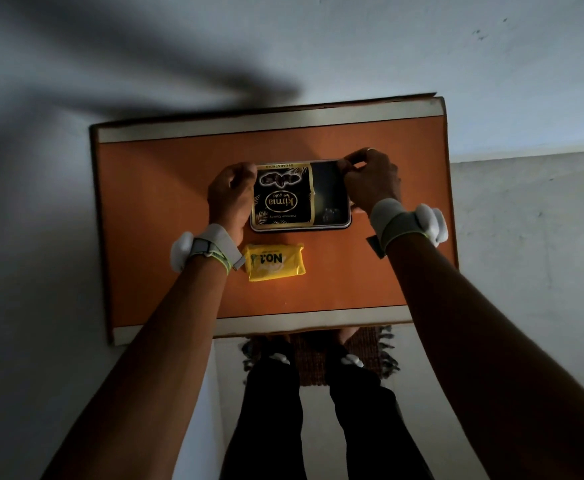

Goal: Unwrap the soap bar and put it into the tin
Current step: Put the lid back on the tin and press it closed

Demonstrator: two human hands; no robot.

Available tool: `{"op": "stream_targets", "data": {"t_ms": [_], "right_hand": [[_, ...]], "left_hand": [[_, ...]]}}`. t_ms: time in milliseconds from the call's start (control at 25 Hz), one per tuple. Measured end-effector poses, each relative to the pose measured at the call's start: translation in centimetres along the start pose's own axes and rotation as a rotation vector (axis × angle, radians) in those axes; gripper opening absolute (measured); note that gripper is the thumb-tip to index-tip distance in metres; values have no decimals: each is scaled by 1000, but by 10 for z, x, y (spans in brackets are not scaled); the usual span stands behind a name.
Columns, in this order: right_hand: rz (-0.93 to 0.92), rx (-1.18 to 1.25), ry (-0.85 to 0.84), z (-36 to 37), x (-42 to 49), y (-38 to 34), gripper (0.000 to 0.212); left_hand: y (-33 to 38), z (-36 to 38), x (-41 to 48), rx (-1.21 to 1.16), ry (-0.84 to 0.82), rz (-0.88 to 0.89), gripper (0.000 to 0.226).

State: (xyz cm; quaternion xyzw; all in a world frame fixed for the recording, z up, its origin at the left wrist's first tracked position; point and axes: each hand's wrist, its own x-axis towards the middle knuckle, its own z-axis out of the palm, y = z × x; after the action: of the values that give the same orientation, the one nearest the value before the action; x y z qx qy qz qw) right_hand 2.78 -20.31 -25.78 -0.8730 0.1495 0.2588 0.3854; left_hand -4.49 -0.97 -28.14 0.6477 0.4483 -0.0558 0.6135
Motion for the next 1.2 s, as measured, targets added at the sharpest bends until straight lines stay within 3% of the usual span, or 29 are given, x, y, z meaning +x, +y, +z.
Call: {"op": "stream_targets", "data": {"t_ms": [80, 240, 360, 440, 640, 880, 1040, 1120, 1200], "right_hand": [[-9, 46, -35, -1, -7, 7, 12], [19, -22, -118, 0, -32, 33, 51], [61, -87, -212, 6, -46, 49, 51], [82, -72, -183, 11, -49, 51, 51], [112, -83, -154, 16, -45, 52, 58], [69, -2, -105, 17, -52, 56, 56], [86, 82, -56, 16, -66, 74, 80], [99, 137, -103, 22, -77, 89, 67], [75, 192, -149, 29, -92, 101, 52]], "left_hand": [[2, -2, -4, -9, 8, -16, 15], [1, -22, -21, 64, -106, -95, 26], [-6, -33, -36, 115, -210, -210, 40], [-13, -27, -41, 77, -172, -235, 40], [-25, -12, -43, 149, 10, -124, 36], [-32, -16, -51, 190, 30, 4, 35], [-58, -34, -67, 188, 19, -36, 62], [-81, -33, -80, 269, 69, -68, 69], [-99, -20, -98, 275, 46, -59, 61]]}}
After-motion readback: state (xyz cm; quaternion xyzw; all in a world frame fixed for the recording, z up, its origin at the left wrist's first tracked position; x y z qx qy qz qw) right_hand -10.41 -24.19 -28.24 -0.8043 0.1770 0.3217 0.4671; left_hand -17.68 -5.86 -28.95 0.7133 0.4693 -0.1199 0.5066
